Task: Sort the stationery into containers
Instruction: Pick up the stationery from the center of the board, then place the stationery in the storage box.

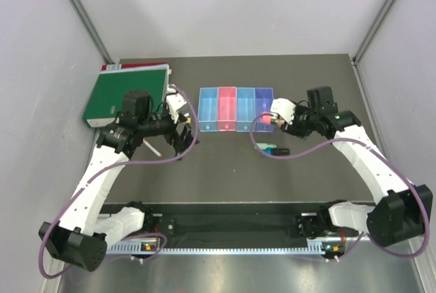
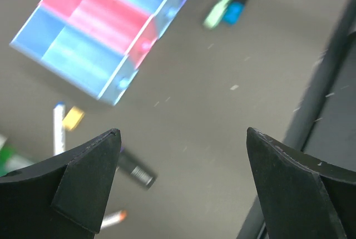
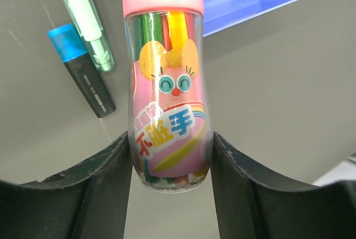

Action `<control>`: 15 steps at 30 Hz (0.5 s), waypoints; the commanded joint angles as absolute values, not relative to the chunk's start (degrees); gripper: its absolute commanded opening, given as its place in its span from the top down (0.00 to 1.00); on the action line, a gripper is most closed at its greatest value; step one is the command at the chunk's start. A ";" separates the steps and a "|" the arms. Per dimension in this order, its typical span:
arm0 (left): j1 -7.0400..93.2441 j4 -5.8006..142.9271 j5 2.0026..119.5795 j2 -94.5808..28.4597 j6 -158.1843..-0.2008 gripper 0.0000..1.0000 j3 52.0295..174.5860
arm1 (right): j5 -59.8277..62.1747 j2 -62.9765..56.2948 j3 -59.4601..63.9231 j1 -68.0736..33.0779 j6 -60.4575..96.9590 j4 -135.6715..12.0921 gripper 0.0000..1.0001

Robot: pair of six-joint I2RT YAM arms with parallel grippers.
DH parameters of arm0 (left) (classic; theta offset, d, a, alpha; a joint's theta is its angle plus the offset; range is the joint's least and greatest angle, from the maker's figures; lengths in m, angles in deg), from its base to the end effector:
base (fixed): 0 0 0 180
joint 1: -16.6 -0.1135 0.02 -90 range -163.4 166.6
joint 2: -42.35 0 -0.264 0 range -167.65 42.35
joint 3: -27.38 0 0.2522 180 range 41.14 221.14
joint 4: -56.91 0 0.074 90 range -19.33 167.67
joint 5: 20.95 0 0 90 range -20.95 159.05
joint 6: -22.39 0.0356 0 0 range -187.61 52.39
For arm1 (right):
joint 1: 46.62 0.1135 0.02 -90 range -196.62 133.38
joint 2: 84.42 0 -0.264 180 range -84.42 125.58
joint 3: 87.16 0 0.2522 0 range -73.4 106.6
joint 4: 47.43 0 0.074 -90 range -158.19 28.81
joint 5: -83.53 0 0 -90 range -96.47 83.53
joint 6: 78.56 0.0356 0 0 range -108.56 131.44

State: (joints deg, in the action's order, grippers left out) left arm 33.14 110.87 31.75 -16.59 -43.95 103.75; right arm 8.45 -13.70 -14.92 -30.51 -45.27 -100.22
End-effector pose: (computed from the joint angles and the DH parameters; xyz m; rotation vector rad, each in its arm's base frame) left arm 0.1919 -0.0795 0.3543 1.0563 1.8483 -0.6413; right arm 0.2403 0.0789 0.2848 -1.5273 1.8831 0.0021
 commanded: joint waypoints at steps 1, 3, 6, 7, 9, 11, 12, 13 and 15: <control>33.13 98.37 18.97 -17.68 -54.24 0.01 103.54 | 7.95 -18.85 -14.17 -28.00 -43.23 -98.37 0.91; 33.04 92.14 15.98 -18.30 -58.53 0.01 102.67 | 7.16 -20.34 -13.99 -27.29 -42.71 -97.94 0.91; 33.13 84.50 10.97 -19.61 -62.24 0.01 100.73 | 5.76 -22.28 -13.99 -25.80 -42.18 -97.15 0.90; 33.21 82.64 10.26 -20.23 -63.30 0.01 100.21 | 5.49 -22.81 -13.99 -25.01 -41.92 -96.71 0.90; 33.21 76.94 7.63 -20.85 -65.84 0.01 98.19 | 4.88 -24.12 -13.55 -24.30 -41.13 -95.83 0.90; 33.56 74.02 6.65 -21.81 -66.29 0.01 97.04 | 4.26 -25.35 -13.20 -23.07 -40.60 -94.69 0.91; 33.65 73.31 6.48 -22.25 -66.56 0.01 96.95 | 3.56 -25.79 -13.11 -22.55 -40.42 -94.42 0.91; 33.74 72.35 6.30 -23.56 -66.38 0.01 96.95 | 3.20 -26.15 -12.94 -21.76 -40.33 -94.16 0.91; 33.74 71.81 5.69 -24.97 -65.77 0.01 97.21 | 1.80 -27.29 -13.11 -20.53 -40.33 -92.75 0.92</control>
State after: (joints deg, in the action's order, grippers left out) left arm 33.44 80.93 10.60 -22.93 -63.89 97.34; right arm 3.90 -24.13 -14.92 -22.92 -41.77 -98.52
